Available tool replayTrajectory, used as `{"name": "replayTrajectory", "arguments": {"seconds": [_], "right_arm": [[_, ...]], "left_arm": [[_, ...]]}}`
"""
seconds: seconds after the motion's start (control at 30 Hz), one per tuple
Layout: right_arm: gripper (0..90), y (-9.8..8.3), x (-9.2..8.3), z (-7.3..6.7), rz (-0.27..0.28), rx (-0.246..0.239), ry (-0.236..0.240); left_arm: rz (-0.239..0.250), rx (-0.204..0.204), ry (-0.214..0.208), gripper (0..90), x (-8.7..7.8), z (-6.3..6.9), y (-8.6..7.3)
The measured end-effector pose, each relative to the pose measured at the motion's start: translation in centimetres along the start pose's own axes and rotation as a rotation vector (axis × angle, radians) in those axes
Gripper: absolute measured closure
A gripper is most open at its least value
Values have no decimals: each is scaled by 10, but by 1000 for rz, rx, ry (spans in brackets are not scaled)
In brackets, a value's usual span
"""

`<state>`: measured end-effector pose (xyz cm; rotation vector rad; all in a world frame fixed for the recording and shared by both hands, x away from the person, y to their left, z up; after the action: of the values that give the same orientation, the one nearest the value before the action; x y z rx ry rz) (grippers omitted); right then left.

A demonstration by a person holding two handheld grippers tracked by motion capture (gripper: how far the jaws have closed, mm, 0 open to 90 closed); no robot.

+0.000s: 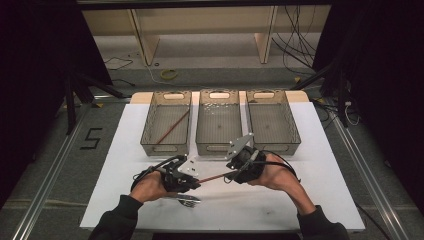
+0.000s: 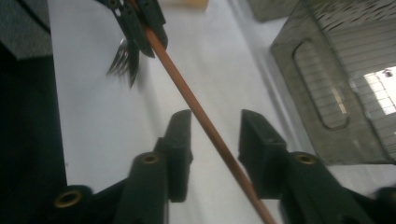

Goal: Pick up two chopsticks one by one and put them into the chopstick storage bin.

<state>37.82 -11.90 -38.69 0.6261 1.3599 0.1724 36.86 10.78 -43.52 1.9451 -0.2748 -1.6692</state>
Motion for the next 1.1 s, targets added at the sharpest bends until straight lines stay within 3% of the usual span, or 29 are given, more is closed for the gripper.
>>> {"name": "replayTrajectory", "arguments": {"seconds": [0.13,0.2,0.4,0.6,0.77,1.1], "right_arm": [[476,0,-7,3,64,60,-22],[465,-1,-10,4,124,88,-41],[401,-9,-14,6,239,197,-88],[361,-25,-16,8,291,270,-71],[334,-38,-16,8,337,315,-89],[314,-60,-11,7,382,382,-64]], "left_arm": [[29,-73,28,831,-7,-9,-3],[44,-106,51,831,-9,-13,-6],[82,-203,61,832,-14,-22,-12],[123,-301,81,832,-19,-34,-20],[151,-366,97,831,-27,-45,-28],[172,-442,137,833,-43,-66,-41]]}}
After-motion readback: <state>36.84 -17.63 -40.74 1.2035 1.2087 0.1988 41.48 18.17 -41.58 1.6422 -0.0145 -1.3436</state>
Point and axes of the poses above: each handheld gripper's, and its own axes: x roughly forward along the jaws, y roughly out of its top, z roughly to its right, the point moved 1 cm from there along x, roughly forward along the jaws, and after that the axes turned 3 degrees about -z, right-handed, at the moved point
